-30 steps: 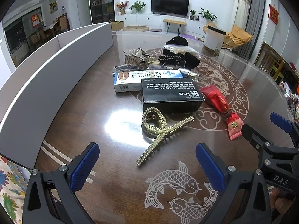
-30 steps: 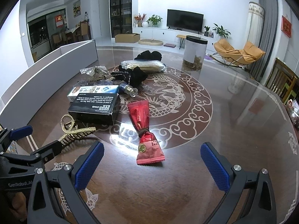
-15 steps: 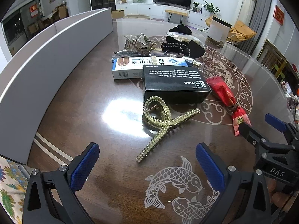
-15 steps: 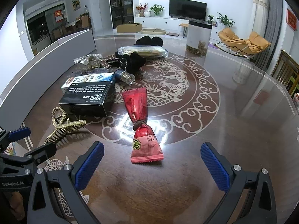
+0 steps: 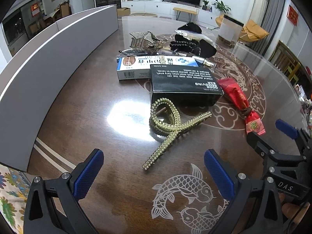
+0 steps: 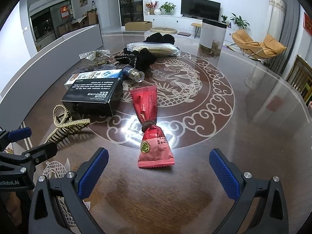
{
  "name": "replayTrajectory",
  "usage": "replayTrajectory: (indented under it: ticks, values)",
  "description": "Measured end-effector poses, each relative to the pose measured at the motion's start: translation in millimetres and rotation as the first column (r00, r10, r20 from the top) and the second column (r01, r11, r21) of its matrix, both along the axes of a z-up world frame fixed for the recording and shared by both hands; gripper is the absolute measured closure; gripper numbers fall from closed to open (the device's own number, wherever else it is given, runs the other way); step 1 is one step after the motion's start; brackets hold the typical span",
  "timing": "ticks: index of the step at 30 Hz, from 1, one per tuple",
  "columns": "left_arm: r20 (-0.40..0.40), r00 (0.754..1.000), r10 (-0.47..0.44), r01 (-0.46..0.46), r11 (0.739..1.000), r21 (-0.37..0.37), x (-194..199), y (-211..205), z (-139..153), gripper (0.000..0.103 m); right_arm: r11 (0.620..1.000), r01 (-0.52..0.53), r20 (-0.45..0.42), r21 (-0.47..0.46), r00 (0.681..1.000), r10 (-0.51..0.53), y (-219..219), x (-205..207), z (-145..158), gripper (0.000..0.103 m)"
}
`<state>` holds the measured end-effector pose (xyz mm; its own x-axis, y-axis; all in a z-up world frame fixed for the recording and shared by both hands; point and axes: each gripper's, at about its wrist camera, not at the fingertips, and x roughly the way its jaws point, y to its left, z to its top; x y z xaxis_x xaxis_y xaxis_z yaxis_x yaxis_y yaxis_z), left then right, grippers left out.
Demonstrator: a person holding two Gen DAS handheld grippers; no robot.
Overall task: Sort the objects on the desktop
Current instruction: 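Approach the red candy packet with the right tool and the gold hair clip with the left tool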
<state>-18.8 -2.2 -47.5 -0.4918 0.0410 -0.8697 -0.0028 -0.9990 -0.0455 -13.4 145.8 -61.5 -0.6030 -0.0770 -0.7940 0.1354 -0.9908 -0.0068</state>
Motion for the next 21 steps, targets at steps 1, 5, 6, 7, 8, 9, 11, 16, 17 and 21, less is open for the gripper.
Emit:
replayTrajectory:
  ticks: [1, 5, 6, 7, 8, 9, 11, 16, 17, 21]
  values:
    - [0.005, 1.000, -0.004, 0.004, 1.000, -0.005, -1, 1, -1, 0.000, 1.000, -0.007, 0.000, 0.004, 1.000, 0.007, -1, -2, -1, 0.000]
    - [0.039, 0.999, -0.011, 0.012, 1.000, -0.007, -8, 3, -9, 0.000, 0.999, -0.027, 0.020, 0.027, 0.999, 0.027, -5, -11, -9, 0.000]
    - [0.049, 0.999, -0.010, 0.010, 1.000, -0.003, -10, 3, -11, 0.000, 0.999, -0.030, 0.032, 0.032, 0.999, 0.029, -4, -14, -12, 0.000]
    - [0.058, 0.998, -0.010, 0.010, 1.000, 0.002, -12, 4, -13, 0.000, 0.999, -0.034, 0.048, 0.040, 0.998, 0.032, -4, -18, -16, 0.000]
    - [0.070, 0.997, -0.011, 0.010, 1.000, 0.009, -15, 4, -16, 0.000, 0.998, -0.038, 0.057, 0.044, 0.998, 0.035, -4, -21, -19, 0.000]
    - [0.078, 0.997, -0.011, 0.010, 1.000, 0.012, -16, 4, -18, 0.000, 0.998, -0.044, 0.066, 0.049, 0.997, 0.041, -4, -23, -21, 0.000]
    - [0.080, 0.997, -0.011, 0.011, 1.000, 0.001, -19, 6, -20, 0.000, 0.997, -0.057, 0.068, 0.051, 0.996, 0.054, -4, -26, -25, 0.000]
    - [0.061, 0.998, -0.015, 0.018, 0.999, -0.048, -26, 15, -24, 0.000, 0.997, -0.068, 0.069, 0.038, 0.996, 0.065, -2, -38, -26, 0.000]
    - [0.058, 0.998, -0.014, 0.016, 0.999, -0.047, -27, 14, -24, 0.000, 0.998, -0.064, 0.074, 0.021, 0.995, 0.063, 0, -41, -27, 0.000]
    - [0.051, 0.999, -0.011, 0.013, 0.999, -0.045, -29, 14, -25, 0.000, 0.998, -0.057, 0.068, 0.010, 0.996, 0.056, 2, -49, -28, 0.000]
